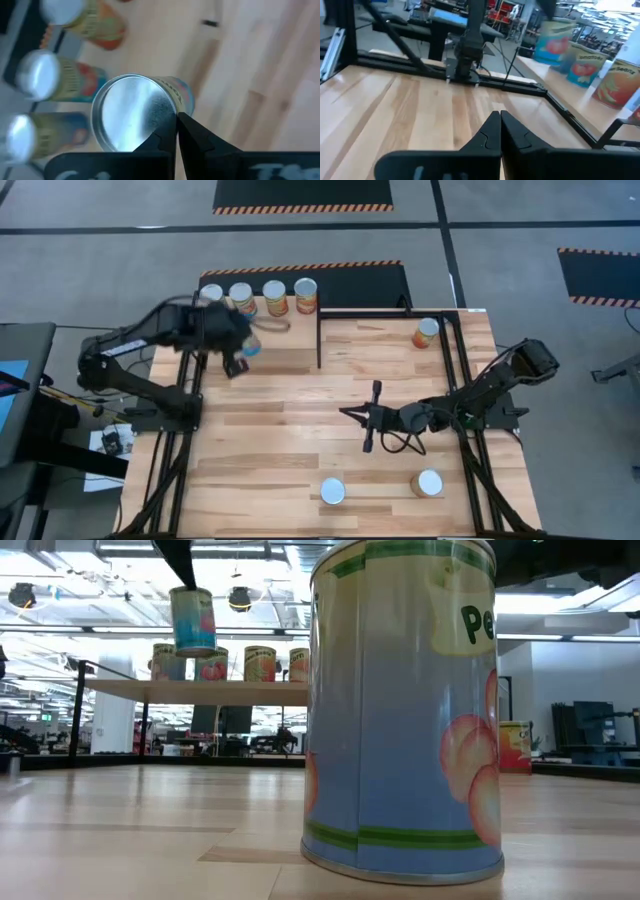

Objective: Pick and place cans onto a shelf
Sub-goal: Put the canned tomatoes on the shelf aligned with the other canned tomatoes

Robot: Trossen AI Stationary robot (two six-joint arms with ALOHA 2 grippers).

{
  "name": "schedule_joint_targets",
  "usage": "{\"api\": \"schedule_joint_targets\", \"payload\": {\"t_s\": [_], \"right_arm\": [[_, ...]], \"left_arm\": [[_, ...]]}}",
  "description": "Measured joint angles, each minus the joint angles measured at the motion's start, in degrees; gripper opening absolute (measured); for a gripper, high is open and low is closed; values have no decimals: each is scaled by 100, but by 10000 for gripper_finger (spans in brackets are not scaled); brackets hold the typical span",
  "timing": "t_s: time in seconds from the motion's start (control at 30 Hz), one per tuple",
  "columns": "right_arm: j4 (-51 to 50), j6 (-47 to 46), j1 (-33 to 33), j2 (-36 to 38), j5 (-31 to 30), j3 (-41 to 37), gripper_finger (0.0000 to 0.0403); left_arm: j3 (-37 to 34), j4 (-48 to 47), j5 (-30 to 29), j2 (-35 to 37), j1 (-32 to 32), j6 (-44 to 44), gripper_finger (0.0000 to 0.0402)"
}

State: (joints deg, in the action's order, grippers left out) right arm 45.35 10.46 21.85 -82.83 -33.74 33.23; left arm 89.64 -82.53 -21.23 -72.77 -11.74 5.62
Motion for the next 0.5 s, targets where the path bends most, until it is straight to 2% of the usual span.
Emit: {"api": "schedule_joint_targets", "payload": {"t_s": [0.13, 0.23, 0.5], "right_arm": [[-54, 18, 9, 31, 107, 0, 12], [-100, 15, 20, 30, 104, 0, 12], [-143, -52, 24, 29, 101, 0, 12]], "left_arm": [[161, -1, 18, -344, -844, -525, 0], [236, 12, 111, -642, -1245, -858, 0], [244, 128, 146, -1097, -1590, -1186, 0]]}}
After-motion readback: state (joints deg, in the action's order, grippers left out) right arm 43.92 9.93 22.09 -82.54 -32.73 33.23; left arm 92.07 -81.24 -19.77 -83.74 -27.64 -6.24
